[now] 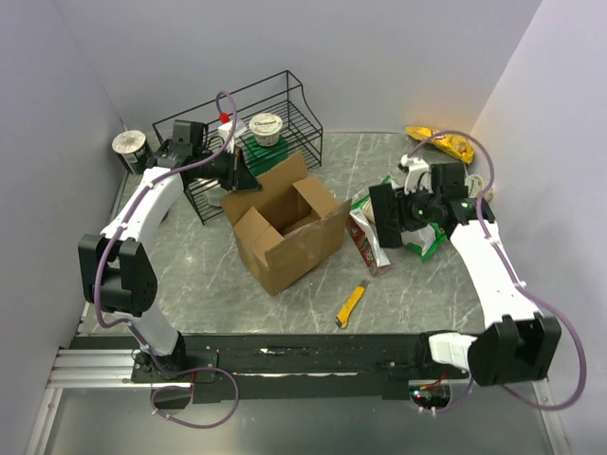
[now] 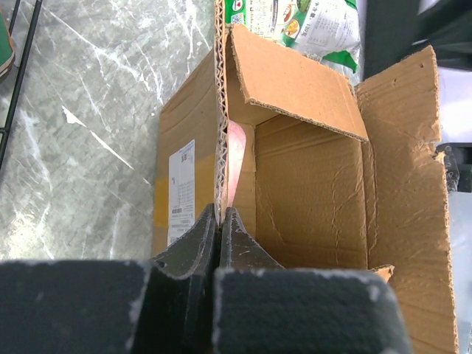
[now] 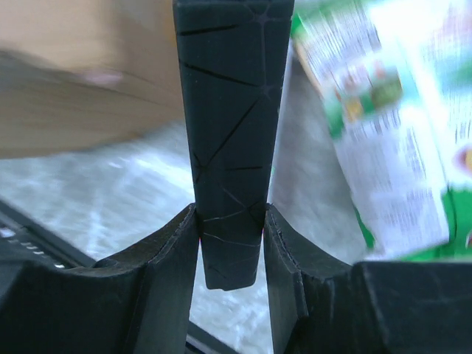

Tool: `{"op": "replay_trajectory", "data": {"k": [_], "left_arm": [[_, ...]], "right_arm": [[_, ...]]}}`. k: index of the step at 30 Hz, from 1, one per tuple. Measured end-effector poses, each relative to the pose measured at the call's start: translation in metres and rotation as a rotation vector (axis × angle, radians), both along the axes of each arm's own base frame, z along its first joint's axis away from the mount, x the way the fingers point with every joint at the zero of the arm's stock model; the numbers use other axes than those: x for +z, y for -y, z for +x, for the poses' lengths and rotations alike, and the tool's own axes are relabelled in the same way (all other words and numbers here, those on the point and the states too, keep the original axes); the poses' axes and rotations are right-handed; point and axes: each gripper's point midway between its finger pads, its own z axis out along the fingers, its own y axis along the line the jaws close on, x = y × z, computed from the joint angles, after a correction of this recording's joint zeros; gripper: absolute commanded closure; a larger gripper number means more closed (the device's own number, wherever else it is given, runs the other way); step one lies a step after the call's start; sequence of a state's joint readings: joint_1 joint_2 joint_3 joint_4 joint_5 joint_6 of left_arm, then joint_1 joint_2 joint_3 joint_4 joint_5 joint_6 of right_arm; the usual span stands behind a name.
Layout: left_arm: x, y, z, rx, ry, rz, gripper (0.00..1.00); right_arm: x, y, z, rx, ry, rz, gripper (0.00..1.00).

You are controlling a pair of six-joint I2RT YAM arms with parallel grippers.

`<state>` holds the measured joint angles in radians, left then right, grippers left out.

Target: Unpack the express box

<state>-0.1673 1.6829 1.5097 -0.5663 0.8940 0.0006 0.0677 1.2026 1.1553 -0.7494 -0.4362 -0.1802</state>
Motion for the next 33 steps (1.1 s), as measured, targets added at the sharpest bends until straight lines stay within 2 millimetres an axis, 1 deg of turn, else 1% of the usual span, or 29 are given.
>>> {"op": "replay_trajectory", "data": {"k": [1, 3, 5, 6, 8, 9, 10, 11, 12, 14, 15, 16, 17, 19, 22, 23, 24, 25, 26, 27, 28, 29, 30, 32, 33], "left_arm": [[0.0, 0.0, -0.001, 0.001, 0.0, 0.001, 0.99], [0.001, -0.001, -0.001, 0.0, 0.002, 0.003, 0.99], [0.001, 0.0, -0.002, -0.003, 0.005, 0.004, 0.99], [0.002, 0.001, -0.003, -0.005, 0.005, 0.004, 0.99], [0.003, 0.002, -0.004, -0.007, 0.005, 0.004, 0.99], [0.003, 0.002, -0.004, -0.008, 0.006, 0.004, 0.99], [0.003, 0.002, -0.005, -0.01, 0.005, 0.004, 0.99], [0.004, 0.003, -0.006, -0.011, 0.006, 0.004, 0.99], [0.004, 0.003, -0.006, -0.012, 0.007, 0.004, 0.99], [0.004, 0.004, -0.007, -0.015, 0.008, 0.004, 0.99], [0.005, 0.005, -0.007, -0.017, 0.008, 0.004, 0.99], [0.005, 0.005, -0.007, -0.018, 0.008, 0.004, 0.99], [0.005, 0.006, -0.008, -0.018, 0.008, 0.004, 0.99], [0.005, 0.006, -0.008, -0.02, 0.009, 0.004, 0.99], [0.005, 0.006, -0.008, -0.02, 0.009, 0.003, 0.99], [0.005, 0.006, -0.008, -0.02, 0.009, 0.003, 0.99], [0.005, 0.006, -0.008, -0.02, 0.009, 0.003, 0.99], [0.005, 0.006, -0.008, -0.02, 0.009, 0.003, 0.99], [0.005, 0.006, -0.008, -0.021, 0.009, 0.002, 0.99], [0.005, 0.006, -0.008, -0.021, 0.007, 0.001, 0.99], [0.005, 0.007, -0.008, -0.021, 0.005, -0.001, 0.99], [0.005, 0.007, -0.009, -0.021, 0.002, -0.002, 0.99], [0.005, 0.007, -0.009, -0.02, 0.0, -0.003, 0.99], [0.006, 0.008, -0.009, -0.022, 0.001, -0.003, 0.99], [0.007, 0.009, -0.01, -0.024, 0.002, -0.002, 0.99]], "right_arm": [[-0.016, 0.007, 0.0, -0.027, -0.043, -0.032, 1.0], [-0.04, 0.018, -0.002, -0.067, -0.11, -0.084, 1.0], [-0.057, 0.027, -0.003, -0.092, -0.163, -0.138, 1.0], [-0.063, 0.03, -0.002, -0.094, -0.178, -0.157, 0.93], [-0.073, 0.033, 0.002, -0.09, -0.198, -0.179, 0.74], [-0.079, 0.033, 0.004, -0.083, -0.21, -0.186, 0.58], [-0.084, 0.034, 0.005, -0.08, -0.223, -0.191, 0.52], [-0.089, 0.035, 0.007, -0.082, -0.236, -0.198, 0.47], [-0.094, 0.035, 0.008, -0.083, -0.25, -0.203, 0.39], [-0.096, 0.037, 0.012, -0.088, -0.266, -0.212, 0.37], [-0.094, 0.037, 0.017, -0.088, -0.258, -0.214, 0.36], [-0.086, 0.036, 0.024, -0.088, -0.243, -0.213, 0.36], [-0.075, 0.035, 0.034, -0.089, -0.217, -0.208, 0.35], [-0.042, 0.032, 0.059, -0.09, -0.128, -0.192, 0.36], [0.019, 0.019, 0.091, -0.061, 0.04, -0.159, 0.39], [0.036, 0.013, 0.096, -0.038, 0.089, -0.152, 0.43], [0.055, 0.0, 0.101, 0.006, 0.153, -0.149, 0.45], [0.075, -0.018, 0.103, 0.07, 0.215, -0.141, 0.48], [0.091, -0.042, 0.101, 0.145, 0.273, -0.13, 0.52], [0.104, -0.068, 0.096, 0.228, 0.323, -0.115, 0.53], [0.113, -0.096, 0.088, 0.317, 0.365, -0.095, 0.54], [0.117, -0.116, 0.08, 0.38, 0.388, -0.079, 0.58], [0.118, -0.141, 0.067, 0.465, 0.406, -0.064, 0.6], [0.111, -0.184, 0.04, 0.629, 0.408, -0.032, 0.64], [0.106, -0.197, 0.03, 0.69, 0.407, -0.025, 0.65]]}}
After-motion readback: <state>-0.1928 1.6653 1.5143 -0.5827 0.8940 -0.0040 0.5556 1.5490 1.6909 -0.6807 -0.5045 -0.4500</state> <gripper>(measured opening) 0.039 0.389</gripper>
